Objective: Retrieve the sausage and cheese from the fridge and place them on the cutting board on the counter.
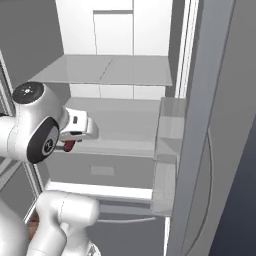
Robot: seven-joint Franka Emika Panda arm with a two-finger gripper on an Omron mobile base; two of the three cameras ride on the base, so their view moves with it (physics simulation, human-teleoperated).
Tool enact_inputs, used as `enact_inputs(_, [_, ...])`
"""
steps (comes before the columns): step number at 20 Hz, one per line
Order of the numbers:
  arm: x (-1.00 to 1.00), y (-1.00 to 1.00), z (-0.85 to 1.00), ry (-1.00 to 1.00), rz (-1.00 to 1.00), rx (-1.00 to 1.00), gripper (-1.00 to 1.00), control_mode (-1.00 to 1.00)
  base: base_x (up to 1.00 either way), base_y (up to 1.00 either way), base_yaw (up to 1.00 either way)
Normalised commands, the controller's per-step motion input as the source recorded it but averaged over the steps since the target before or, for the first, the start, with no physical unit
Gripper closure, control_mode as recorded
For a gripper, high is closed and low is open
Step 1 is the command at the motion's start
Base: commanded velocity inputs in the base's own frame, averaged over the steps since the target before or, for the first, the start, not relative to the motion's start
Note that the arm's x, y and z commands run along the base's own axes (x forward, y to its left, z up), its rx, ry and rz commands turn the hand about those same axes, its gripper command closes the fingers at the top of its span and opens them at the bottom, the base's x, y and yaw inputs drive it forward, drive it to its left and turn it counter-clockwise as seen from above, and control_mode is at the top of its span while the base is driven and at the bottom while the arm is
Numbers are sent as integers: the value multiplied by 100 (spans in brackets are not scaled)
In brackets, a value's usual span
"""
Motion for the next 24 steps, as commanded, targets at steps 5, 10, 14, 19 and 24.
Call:
enact_inputs(5, [0,0,0,0,0,0,100,100,-100,-21,0])
enact_inputs(10, [0,0,0,0,0,0,100,100,-100,-4,2])
enact_inputs(14, [0,0,0,0,0,0,100,100,-100,-1,3])
enact_inputs(19, [0,0,0,0,0,0,100,100,-96,2,56])
enact_inputs(24, [0,0,0,0,0,0,100,100,-20,0,100])
